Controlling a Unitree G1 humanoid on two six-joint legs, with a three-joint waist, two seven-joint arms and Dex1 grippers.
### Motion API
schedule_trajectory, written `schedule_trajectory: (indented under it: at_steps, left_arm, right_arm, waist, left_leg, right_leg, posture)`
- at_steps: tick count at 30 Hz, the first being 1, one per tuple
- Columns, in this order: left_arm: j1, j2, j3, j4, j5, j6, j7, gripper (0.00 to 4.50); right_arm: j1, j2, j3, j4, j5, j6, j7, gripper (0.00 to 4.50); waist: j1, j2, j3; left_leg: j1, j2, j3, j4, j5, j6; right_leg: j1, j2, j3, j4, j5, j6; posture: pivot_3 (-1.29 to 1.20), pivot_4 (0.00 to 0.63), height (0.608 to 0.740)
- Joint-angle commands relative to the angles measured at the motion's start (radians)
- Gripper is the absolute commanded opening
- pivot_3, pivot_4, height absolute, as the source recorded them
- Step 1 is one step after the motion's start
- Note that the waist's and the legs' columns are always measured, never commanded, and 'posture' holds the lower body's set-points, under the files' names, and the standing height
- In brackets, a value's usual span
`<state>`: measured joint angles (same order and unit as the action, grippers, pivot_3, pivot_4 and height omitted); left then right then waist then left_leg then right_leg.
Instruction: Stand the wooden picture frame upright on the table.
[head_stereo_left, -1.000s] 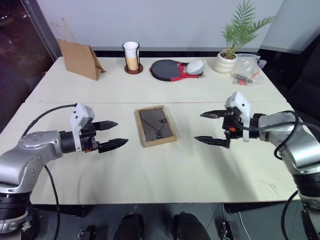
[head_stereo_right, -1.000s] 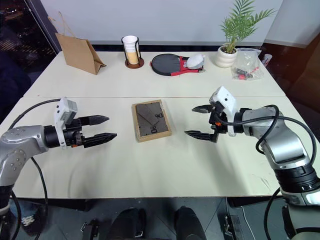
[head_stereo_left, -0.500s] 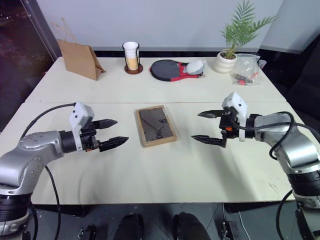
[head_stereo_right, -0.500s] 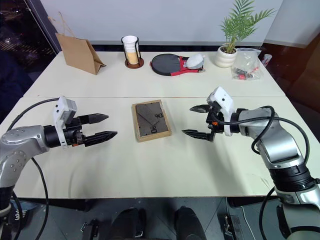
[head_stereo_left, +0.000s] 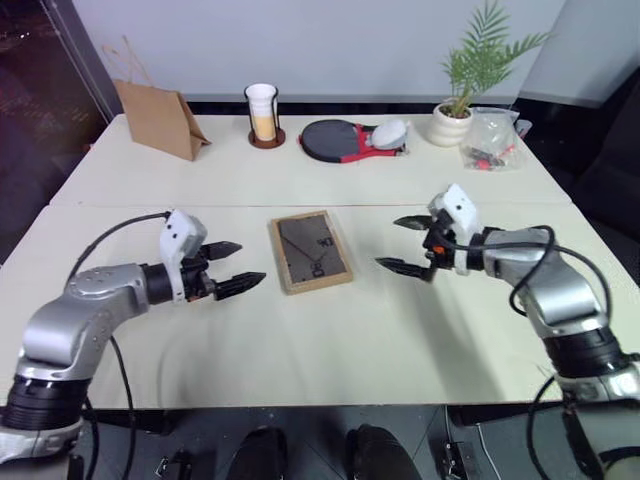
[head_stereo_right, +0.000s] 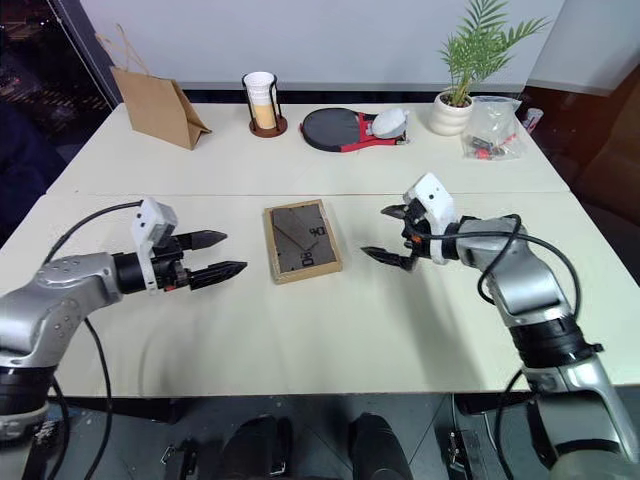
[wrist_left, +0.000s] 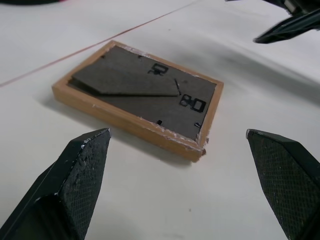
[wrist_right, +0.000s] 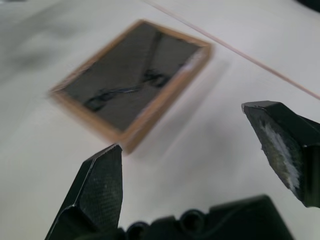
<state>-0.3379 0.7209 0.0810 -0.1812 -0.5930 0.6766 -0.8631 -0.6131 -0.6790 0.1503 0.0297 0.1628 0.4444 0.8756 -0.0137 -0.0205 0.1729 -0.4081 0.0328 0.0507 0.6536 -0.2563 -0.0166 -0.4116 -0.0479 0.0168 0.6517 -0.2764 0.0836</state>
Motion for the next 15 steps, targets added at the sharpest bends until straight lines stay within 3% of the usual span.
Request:
schedule_trajectory:
  at_steps: [1,3,6,7,10,15]
  left_arm:
    - [-0.058,-0.023,-0.041,0.098,0.123,-0.115,0.038,4.24]
    - [-0.075,-0.044,-0.077,0.146,0.192,-0.179,0.062,3.68]
    - [-0.088,-0.093,-0.116,0.198,0.286,-0.266,0.119,2.16]
    - [-0.091,-0.111,-0.122,0.215,0.308,-0.28,0.14,1.67]
    - [-0.077,-0.167,-0.153,0.234,0.35,-0.296,0.174,0.05]
    - [-0.038,-0.249,-0.206,0.225,0.422,-0.272,0.25,0.05]
  right_arm:
    - [-0.055,0.033,0.027,0.079,-0.066,-0.063,-0.033,2.77]
    - [-0.077,0.065,0.045,0.132,-0.092,-0.09,-0.05,1.8]
    - [-0.106,0.116,0.067,0.223,-0.137,-0.145,-0.09,0.24]
    - [-0.113,0.131,0.073,0.252,-0.152,-0.159,-0.104,0.0]
    - [-0.127,0.177,0.08,0.326,-0.18,-0.183,-0.136,0.0]
    - [-0.124,0.241,0.11,0.403,-0.234,-0.2,-0.181,0.0]
  waist:
    - [0.0,0.0,0.0]
    - [0.0,0.0,0.0]
    - [0.0,0.0,0.0]
    - [0.0,0.0,0.0]
    - [0.0,0.0,0.0]
    - [-0.001,0.0,0.0]
  left_leg:
    - [0.0,0.0,0.0,0.0,0.0,0.0]
    - [0.0,0.0,0.0,0.0,0.0,0.0]
    - [0.0,0.0,0.001,0.0,0.0,0.0]
    - [0.0,0.0,0.001,0.0,0.0,0.0]
    - [0.0,0.0,0.001,0.0,0.0,0.0]
    - [0.0,0.0,0.001,0.0,0.0,0.0]
  right_leg:
    - [0.0,0.0,0.0,0.0,0.0,0.0]
    - [0.0,0.0,0.0,0.0,0.0,0.0]
    - [0.0,0.0,0.0,0.0,0.0,0.0]
    - [0.0,0.0,0.001,0.0,0.0,0.0]
    - [-0.001,0.0,0.001,0.0,0.0,0.0]
    - [-0.001,-0.001,0.001,0.0,0.0,0.001]
  posture:
    - [0.0,0.15,0.74]
    - [0.0,0.15,0.74]
    - [0.0,0.15,0.74]
    - [0.0,0.15,0.74]
    - [0.0,0.15,0.74]
    - [0.0,0.15,0.74]
